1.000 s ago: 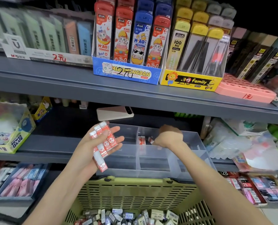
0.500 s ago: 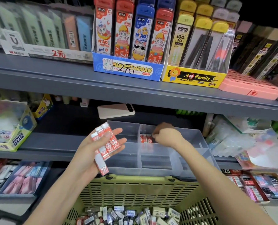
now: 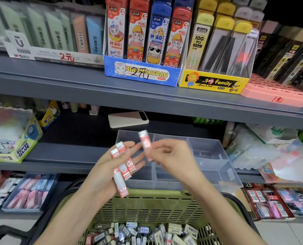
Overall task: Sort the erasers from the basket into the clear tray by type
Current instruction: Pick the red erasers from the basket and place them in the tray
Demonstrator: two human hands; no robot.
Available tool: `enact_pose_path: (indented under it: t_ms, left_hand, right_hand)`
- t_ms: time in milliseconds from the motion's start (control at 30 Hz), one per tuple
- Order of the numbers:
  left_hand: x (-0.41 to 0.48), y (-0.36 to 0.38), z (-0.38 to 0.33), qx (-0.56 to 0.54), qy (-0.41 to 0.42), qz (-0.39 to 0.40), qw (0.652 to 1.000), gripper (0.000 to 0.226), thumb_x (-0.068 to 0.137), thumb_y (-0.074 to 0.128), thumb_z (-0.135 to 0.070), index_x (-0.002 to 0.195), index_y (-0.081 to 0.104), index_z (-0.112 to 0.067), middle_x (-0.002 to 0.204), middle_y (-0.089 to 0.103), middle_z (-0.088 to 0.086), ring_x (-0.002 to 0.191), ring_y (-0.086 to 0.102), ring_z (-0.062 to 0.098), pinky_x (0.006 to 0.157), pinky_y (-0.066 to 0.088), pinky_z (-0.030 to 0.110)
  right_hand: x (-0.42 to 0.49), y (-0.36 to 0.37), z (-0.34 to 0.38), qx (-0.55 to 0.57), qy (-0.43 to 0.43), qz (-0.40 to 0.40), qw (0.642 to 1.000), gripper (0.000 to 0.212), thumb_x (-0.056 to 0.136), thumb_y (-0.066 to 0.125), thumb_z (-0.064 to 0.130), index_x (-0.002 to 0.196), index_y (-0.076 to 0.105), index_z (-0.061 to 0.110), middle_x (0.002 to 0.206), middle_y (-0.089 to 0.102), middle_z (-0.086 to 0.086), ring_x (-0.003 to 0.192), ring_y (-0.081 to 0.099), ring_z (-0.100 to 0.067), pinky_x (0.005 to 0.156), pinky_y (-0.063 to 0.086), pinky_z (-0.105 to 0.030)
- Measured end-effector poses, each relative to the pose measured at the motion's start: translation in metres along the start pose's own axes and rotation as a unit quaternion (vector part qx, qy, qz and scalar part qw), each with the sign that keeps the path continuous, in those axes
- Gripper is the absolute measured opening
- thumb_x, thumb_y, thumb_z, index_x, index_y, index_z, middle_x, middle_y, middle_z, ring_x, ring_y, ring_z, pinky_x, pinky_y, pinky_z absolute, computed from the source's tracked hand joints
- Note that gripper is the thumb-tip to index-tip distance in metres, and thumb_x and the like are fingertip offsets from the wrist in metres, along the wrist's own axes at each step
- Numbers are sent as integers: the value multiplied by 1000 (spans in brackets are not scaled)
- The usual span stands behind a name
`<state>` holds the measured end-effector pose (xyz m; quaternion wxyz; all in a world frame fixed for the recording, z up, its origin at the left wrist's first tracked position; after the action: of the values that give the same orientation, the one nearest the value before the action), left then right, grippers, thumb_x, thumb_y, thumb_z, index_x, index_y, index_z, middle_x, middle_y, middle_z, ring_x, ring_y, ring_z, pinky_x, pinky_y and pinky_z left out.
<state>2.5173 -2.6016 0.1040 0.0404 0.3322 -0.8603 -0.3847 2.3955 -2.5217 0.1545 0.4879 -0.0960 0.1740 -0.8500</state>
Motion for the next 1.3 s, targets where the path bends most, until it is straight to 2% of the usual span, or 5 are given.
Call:
enact_pose_path:
  t_ms: [133,433,733,967,1300]
  left_hand:
    - [0,-3,0,-23,3,-2,1000,24,81,58,-10,103,55,-3,118,66,17,105,65,37,78,57,45]
    - [-2,-6,0,-7,4,7,1000,23,83,56,-9,106,54,-6,119,66,17,106,64,39,76,57,44]
    - [0,-6,1,-1,6,9,1000,24,81,57,-10,104,55,-6,119,66,17,105,64,39,76,58,43]
    - [-2,-5,0,-1,10,5,1000,24,81,56,-10,105,55,-6,117,67,17,104,65,39,75,58,43]
    - [4,-1,3,-39,10,12,999,32,83,55,-14,113,55,-4,121,65,16,109,63,34,84,55,44]
  right_hand:
    - [18,-72,-26,-161,63,-116,978,14,74,75,29,64,69,21,66,70,6,74,68,-14,71,51,-32]
    - [72,-68,-51,-502,192,14,843,9,75,62,18,67,59,14,65,56,2,59,54,-15,48,36,-17]
    - [65,-84,-59,-443,217,-128,861,3,74,60,13,74,61,12,72,57,-4,79,64,-27,59,40,-21]
    - [72,-53,-70,-524,169,54,833,14,82,54,28,80,60,16,78,59,0,68,53,-19,56,36,-20]
    - [28,-43,-18,-292,-2,-21,956,23,89,58,33,77,71,19,81,71,2,79,64,-14,73,50,-28]
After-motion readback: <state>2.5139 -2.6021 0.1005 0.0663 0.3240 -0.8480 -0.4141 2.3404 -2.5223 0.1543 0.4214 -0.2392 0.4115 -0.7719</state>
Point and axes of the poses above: each hand's wrist, its own x-axis towards the middle knuckle, its own y-axis out of the palm, z = x × y, the point moved 6 cm from there along x, towards the middle knuckle
